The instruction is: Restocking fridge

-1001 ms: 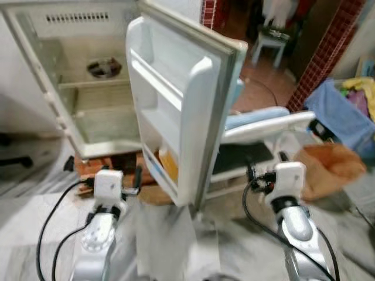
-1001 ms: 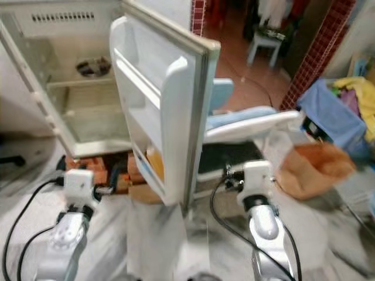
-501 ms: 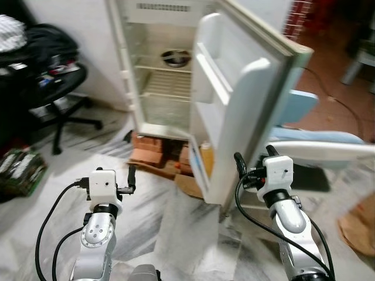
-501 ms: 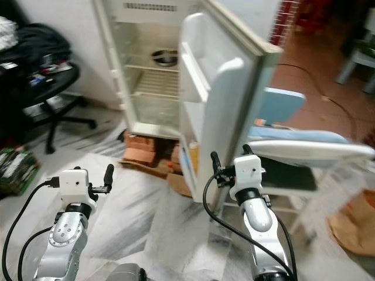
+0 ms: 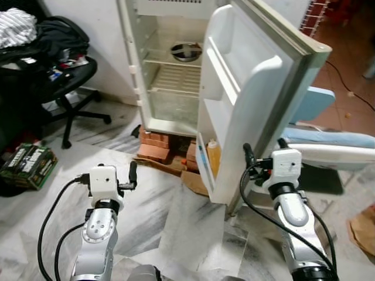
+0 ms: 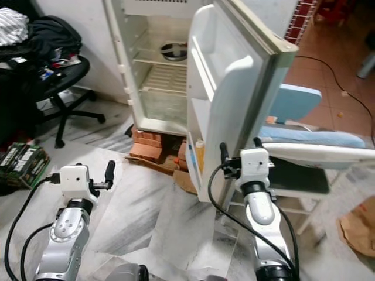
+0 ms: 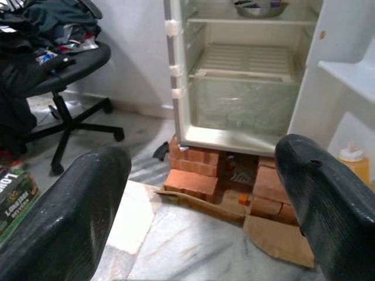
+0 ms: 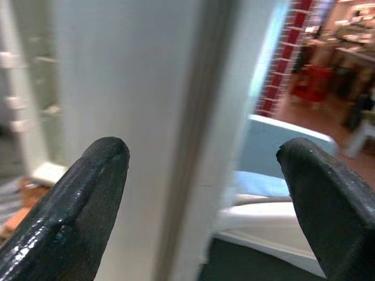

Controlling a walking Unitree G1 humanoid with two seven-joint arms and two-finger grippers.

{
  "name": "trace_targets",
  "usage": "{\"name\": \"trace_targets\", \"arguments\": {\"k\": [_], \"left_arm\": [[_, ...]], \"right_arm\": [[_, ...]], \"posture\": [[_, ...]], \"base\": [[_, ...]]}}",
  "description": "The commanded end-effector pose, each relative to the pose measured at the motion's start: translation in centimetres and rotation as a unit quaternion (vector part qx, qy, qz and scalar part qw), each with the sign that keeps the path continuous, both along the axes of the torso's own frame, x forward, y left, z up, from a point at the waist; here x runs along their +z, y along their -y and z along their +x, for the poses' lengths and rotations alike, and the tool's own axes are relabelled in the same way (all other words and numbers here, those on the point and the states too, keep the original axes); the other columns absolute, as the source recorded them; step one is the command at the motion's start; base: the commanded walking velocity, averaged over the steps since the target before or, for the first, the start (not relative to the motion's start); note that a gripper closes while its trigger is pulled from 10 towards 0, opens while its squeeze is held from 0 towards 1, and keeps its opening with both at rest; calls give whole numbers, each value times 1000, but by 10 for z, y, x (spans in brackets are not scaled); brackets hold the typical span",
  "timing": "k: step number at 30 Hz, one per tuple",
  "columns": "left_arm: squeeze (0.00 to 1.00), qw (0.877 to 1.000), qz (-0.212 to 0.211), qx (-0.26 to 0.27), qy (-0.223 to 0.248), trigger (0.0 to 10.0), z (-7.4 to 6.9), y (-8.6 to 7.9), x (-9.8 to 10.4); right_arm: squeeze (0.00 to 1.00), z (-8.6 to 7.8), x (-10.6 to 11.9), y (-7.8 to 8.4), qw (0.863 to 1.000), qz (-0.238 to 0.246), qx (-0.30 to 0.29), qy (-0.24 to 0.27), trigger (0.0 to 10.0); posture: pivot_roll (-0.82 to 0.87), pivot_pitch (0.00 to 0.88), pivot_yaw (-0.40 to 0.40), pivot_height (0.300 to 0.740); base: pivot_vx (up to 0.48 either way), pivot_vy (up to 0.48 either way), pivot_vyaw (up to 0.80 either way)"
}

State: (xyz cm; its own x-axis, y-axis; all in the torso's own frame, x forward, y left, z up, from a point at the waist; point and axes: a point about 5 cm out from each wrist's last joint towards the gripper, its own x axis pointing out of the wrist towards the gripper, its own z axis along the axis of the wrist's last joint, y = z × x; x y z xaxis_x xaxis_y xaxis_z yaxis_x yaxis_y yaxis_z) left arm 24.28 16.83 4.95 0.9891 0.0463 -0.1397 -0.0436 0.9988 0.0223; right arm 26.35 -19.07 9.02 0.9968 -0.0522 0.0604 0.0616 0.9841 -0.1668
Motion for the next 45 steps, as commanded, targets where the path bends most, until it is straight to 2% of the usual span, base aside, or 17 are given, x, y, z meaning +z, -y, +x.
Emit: {"name": "trace_targets", "arguments": {"k": [1,4,6,10,11,19,24,30,33,35,37,38,39,40,41,43,45], "left_arm": [[0,1000,1,-2,-15,10000,-1,-2,-4],[0,1000,0,-3,-16,10000,-1,-1,-4],[0,1000,1,-4,-14,10000,0,-1,-4],[0,1000,-1,-6,-17,10000,1,-1,-5],[0,1000,-1,-8,-17,10000,2,0,-5],[0,1000,-1,-2,-14,10000,3,0,-4],[0,1000,-1,-3,-15,10000,3,-1,-5],[0,1000,-2,-5,-15,10000,4,0,-5],[0,1000,-3,-10,-15,10000,5,1,-6],[0,1000,-3,-11,-15,10000,5,1,-6],[0,1000,-3,-13,-15,10000,5,1,-6],[0,1000,-3,-13,-15,10000,6,1,-6],[0,1000,-3,-13,-15,10000,6,1,-6],[0,1000,-3,-14,-15,10000,6,1,-6],[0,1000,-3,-14,-15,10000,6,1,-6],[0,1000,-3,-14,-15,10000,6,1,-6],[0,1000,-4,-13,-15,10000,5,1,-6]], "right_arm": [[0,6,3,-2,1000,10,2,4,10000],[0,10,5,-3,1000,17,9,7,10000],[0,22,11,-11,999,20,27,15,10000],[0,34,18,-21,998,19,48,26,10000],[0,42,24,-28,997,14,60,35,10000],[0,63,40,-42,995,15,79,55,10000],[0,64,41,-54,992,36,111,52,10000],[0,63,38,-47,993,37,98,49,10000],[0,62,29,-46,992,70,101,25,10000],[0,62,26,-52,987,98,125,9,10000],[0,60,22,-66,972,159,173,-15,10000],[0,56,23,-78,954,201,222,-28,10000],[0,56,23,-78,954,201,222,-28,10000],[0,53,24,-86,938,229,257,-35,10000],[0,53,24,-86,938,229,257,-35,10000],[0,41,23,-97,917,231,322,-48,10000],[0,32,13,-96,909,214,349,-71,10000]], "posture": [[-18,15,-8,740],[-18,15,-7,740],[-23,16,-4,740],[-20,16,-5,740],[-15,14,-8,740],[3,8,-14,740],[4,4,-14,740],[1,2,-10,740],[-2,5,-3,740],[-3,5,-2,740],[-3,5,-1,740],[2,3,-2,740],[2,3,-2,740],[2,3,-2,740],[2,3,-2,740],[6,4,-6,740],[6,4,-6,740]], "base": [[0,0,0],[0,0,0],[0,0,0],[0,0,0],[0,0,0],[0,0,0],[0,0,0],[0,0,0],[0,0,0],[0,0,0],[0,0,0],[0,0,0],[0,0,0],[0,0,0],[0,0,0],[0,0,0],[0,0,0]]}}
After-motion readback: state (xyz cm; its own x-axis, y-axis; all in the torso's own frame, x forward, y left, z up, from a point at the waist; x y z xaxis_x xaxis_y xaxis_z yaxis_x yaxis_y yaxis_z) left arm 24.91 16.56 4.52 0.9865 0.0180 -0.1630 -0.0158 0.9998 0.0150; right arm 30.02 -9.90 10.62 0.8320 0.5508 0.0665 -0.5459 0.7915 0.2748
